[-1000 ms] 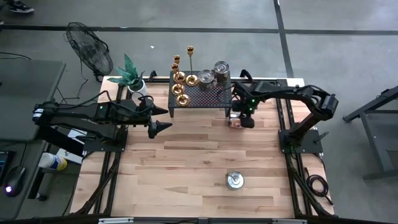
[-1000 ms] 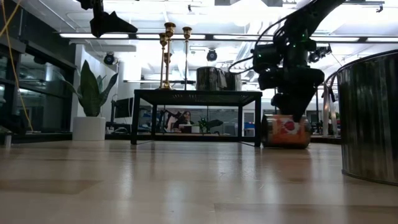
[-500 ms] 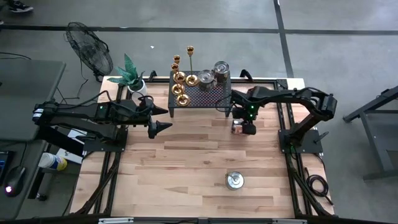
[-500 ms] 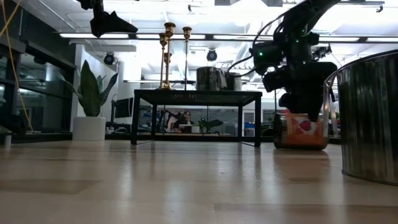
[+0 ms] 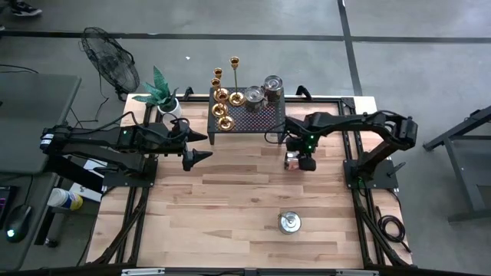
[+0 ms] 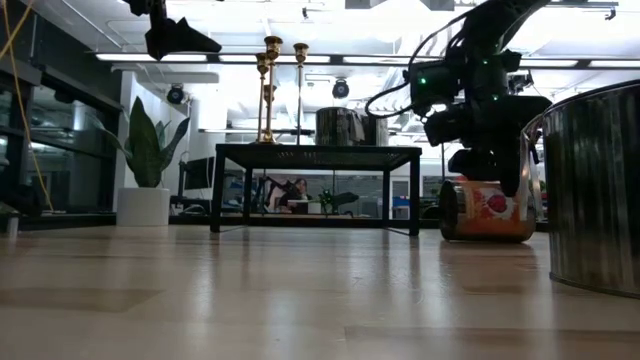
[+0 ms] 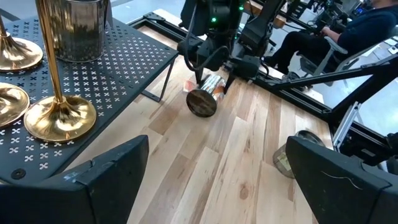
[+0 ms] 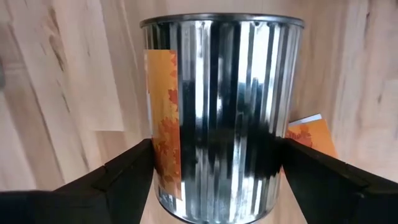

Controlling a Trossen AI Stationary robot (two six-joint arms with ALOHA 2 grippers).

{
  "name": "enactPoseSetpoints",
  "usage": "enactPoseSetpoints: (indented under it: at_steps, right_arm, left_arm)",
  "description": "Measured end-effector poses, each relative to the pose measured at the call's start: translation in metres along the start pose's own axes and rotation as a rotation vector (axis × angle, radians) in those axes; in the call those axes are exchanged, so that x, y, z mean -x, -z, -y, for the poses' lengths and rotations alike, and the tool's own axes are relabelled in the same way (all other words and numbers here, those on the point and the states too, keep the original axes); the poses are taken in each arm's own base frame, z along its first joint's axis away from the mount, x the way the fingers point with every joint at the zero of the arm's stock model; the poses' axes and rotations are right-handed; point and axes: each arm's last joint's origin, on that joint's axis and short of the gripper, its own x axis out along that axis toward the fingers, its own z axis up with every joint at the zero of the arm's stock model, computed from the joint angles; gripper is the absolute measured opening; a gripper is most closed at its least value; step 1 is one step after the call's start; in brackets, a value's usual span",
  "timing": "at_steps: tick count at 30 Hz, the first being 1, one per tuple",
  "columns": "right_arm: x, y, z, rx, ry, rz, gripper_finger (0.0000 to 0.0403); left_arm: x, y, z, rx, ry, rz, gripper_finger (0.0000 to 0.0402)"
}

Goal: Pick & Place candle stick holders
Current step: Put the orange scented candle on the shelf

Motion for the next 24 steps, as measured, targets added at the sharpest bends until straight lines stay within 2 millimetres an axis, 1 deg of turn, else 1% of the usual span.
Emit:
enactPoseSetpoints:
  at_steps: [3, 8, 13, 18, 24]
  right_arm:
    - [-0.003, -0.001, -0.002, -0.026, -0.032, 0.024, 0.0314]
    - [-0.009, -0.01, -0.013, 0.032, -0.062, 0.105, 0.0314]
    - [-0.016, -0.012, -0.019, 0.022, -0.073, 0.148, 0.0314]
    - [-0.019, -0.013, -0.024, -0.013, -0.077, 0.144, 0.0315]
    - [-0.021, -0.015, -0.034, 0.017, -0.063, 0.141, 0.0315]
  left_arm:
    - [0.0, 0.0, 0.0, -0.008, 0.0, 0.0, 0.0374]
    - [0.0, 0.0, 0.0, -0.008, 0.0, 0.0, 0.0374]
    - [0.0, 0.0, 0.0, -0.008, 0.0, 0.001, 0.0374]
    - [0.0, 0.0, 0.0, -0.02, -0.003, 0.002, 0.0374]
    - [0.0, 0.0, 0.0, -0.023, -0.017, 0.008, 0.0374]
